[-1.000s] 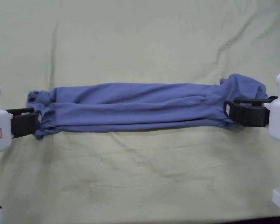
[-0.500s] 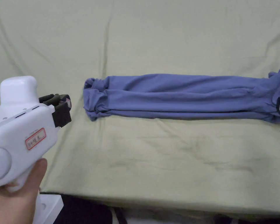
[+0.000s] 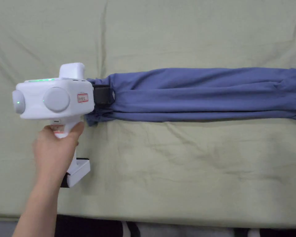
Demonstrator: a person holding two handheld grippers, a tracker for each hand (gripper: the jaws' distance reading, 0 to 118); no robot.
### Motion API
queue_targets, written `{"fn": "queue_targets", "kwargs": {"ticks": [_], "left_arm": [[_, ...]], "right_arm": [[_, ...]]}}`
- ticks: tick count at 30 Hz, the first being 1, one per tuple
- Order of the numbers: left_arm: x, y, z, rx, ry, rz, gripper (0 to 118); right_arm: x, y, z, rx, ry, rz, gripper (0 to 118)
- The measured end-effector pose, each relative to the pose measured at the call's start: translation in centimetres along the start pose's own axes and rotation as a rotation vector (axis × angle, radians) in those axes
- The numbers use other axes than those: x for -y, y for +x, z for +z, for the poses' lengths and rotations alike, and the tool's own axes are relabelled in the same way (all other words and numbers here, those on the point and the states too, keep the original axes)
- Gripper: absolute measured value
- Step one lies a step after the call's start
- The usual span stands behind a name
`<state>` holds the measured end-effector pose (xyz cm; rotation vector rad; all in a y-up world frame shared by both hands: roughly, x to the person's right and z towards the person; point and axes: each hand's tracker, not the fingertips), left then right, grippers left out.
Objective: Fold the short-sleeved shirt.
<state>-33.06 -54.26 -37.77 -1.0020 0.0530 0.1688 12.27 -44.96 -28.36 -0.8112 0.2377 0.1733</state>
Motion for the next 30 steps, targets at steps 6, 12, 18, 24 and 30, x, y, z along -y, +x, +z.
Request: {"fn": "queue_targets", "kwargs": {"ticks": [6, 12, 18, 24, 30], "left_arm": [[0.0, 0.3, 1.7, 0.051, 0.001, -0.045, 10], [-1.6, -5.7, 6.1, 0.092, 0.043, 0.071, 10], [-2.2, -7.3, 13.4, -0.142, 0.112, 0.078, 10], [-2.8, 1.8, 12.8, -0.150, 0.072, -0.124, 10], [-1.9, 14.0, 7.4, 0.012, -0.026, -0.245, 10]], "right_arm": [[0.3, 0.0, -1.5, -0.006, -0.039, -0.004, 3], [0.2, 0.0, -0.9, -0.007, -0.026, 0.001, 3], [0.1, 0.7, -1.2, -0.024, 0.007, -0.029, 3], [-0.5, 0.7, -1.5, -0.020, 0.017, -0.024, 3], [-0.5, 2.1, -1.5, -0.016, 0.022, -0.055, 3]]}}
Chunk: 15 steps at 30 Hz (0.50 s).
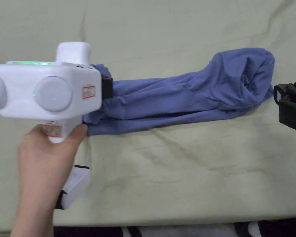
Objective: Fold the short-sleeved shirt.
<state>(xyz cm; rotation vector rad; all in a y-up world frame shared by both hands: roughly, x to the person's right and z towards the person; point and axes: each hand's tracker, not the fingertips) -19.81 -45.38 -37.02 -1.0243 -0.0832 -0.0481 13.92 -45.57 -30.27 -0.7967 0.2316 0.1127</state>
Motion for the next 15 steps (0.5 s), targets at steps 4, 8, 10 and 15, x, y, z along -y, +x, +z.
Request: {"fn": "queue_targets", "kwargs": {"ticks": [4, 8, 10, 15], "left_arm": [[-0.8, 4.6, -3.0, 0.144, -0.038, 0.033, 10], [-1.2, 5.3, -5.7, 0.127, -0.079, 0.052, 13], [-1.2, 3.5, -6.2, 0.257, -0.101, 0.180, 49], [-0.5, -0.1, 0.4, 0.307, 0.017, 0.293, 87]], "right_arm": [[-0.1, 0.5, -1.2, 0.018, -0.024, 0.010, 3], [-0.1, 0.3, -2.5, 0.002, -0.052, 0.012, 3], [-0.1, 0.1, -2.9, -0.018, -0.058, -0.004, 3], [-0.6, -1.2, -4.0, -0.035, -0.065, 0.015, 3]]}}
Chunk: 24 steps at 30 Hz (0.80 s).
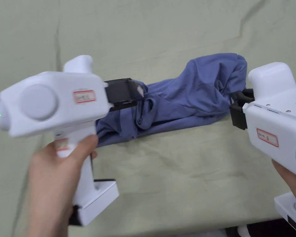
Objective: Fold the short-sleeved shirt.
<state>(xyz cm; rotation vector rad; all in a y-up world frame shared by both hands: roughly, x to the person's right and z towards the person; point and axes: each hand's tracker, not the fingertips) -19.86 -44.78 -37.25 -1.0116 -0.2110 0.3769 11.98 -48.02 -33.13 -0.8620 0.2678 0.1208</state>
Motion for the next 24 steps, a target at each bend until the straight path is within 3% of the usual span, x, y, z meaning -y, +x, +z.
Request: {"fn": "queue_targets", "kwargs": {"ticks": [4, 5, 6, 7, 8, 10, 15, 18, 21, 24], "left_arm": [[0.7, -1.6, 7.0, -0.088, 0.126, -0.020, 99], [0.6, -2.6, 7.8, -0.117, 0.127, 0.005, 99], [0.8, -3.4, 8.0, -0.112, 0.116, 0.019, 90], [1.1, -4.1, 7.9, -0.093, 0.128, -0.012, 56], [1.1, -4.3, 6.6, -0.112, 0.141, -0.016, 0], [1.2, -4.3, 3.6, -0.184, 0.110, -0.037, 0], [1.8, -0.1, -5.3, -0.124, -0.072, -0.201, 0], [2.7, 3.4, -9.4, -0.172, -0.142, -0.322, 0], [3.4, 6.1, -9.0, -0.237, -0.083, -0.383, 0], [3.7, 8.5, -8.8, -0.110, -0.097, -0.385, 0]], "right_arm": [[-0.4, -0.4, 0.1, -0.027, 0.008, 0.003, 3], [-0.3, -0.2, 0.0, -0.027, 0.008, 0.004, 3], [-0.3, -0.2, 0.1, -0.026, 0.010, 0.006, 3], [-0.3, -0.2, 0.3, -0.025, 0.010, 0.006, 3], [-0.3, -0.1, 0.5, -0.025, 0.010, 0.005, 3], [-0.2, 0.0, 0.8, -0.017, 0.013, 0.004, 3], [0.2, 0.9, 1.0, 0.031, -0.008, 0.002, 3], [0.6, 1.4, 1.1, 0.046, -0.022, -0.010, 3], [1.1, 1.6, 1.0, 0.057, -0.028, -0.015, 3], [1.2, 1.7, 0.9, 0.052, -0.031, -0.022, 3]]}}
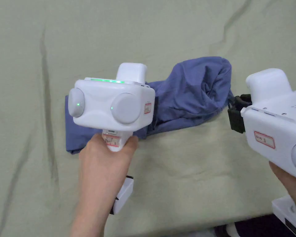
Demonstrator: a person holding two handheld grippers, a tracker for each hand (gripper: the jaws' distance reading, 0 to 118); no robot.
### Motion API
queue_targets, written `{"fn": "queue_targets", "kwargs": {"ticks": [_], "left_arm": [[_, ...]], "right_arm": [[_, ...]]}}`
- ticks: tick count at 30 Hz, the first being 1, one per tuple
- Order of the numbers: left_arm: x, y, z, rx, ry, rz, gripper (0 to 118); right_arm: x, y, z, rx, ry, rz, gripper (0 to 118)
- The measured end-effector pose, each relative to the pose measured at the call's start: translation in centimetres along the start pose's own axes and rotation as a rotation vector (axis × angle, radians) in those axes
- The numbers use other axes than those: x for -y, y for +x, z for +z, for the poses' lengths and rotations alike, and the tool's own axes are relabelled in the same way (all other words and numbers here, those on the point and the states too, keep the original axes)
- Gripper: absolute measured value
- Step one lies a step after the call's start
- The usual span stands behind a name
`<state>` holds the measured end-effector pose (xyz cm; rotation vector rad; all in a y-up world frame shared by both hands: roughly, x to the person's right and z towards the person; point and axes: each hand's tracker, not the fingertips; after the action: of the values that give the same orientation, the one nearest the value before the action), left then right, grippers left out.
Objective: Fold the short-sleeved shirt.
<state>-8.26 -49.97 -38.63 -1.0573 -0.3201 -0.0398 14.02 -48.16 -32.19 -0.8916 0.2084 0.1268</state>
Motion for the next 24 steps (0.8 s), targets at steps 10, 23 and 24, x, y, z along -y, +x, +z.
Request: {"fn": "queue_targets", "kwargs": {"ticks": [10, 23, 24], "left_arm": [[-1.3, -4.0, 9.0, 0.172, 0.158, 0.119, 0], [4.7, -22.5, 4.0, 0.186, 0.013, 0.508, 118], [4.6, -21.7, 2.8, 0.186, -0.021, 0.486, 118]], "right_arm": [[-0.8, -0.2, 2.9, 0.005, 0.044, 0.002, 3], [0.1, -0.8, 3.3, -0.009, 0.016, 0.024, 3], [0.1, -0.9, 3.1, -0.008, 0.007, 0.025, 3]]}}
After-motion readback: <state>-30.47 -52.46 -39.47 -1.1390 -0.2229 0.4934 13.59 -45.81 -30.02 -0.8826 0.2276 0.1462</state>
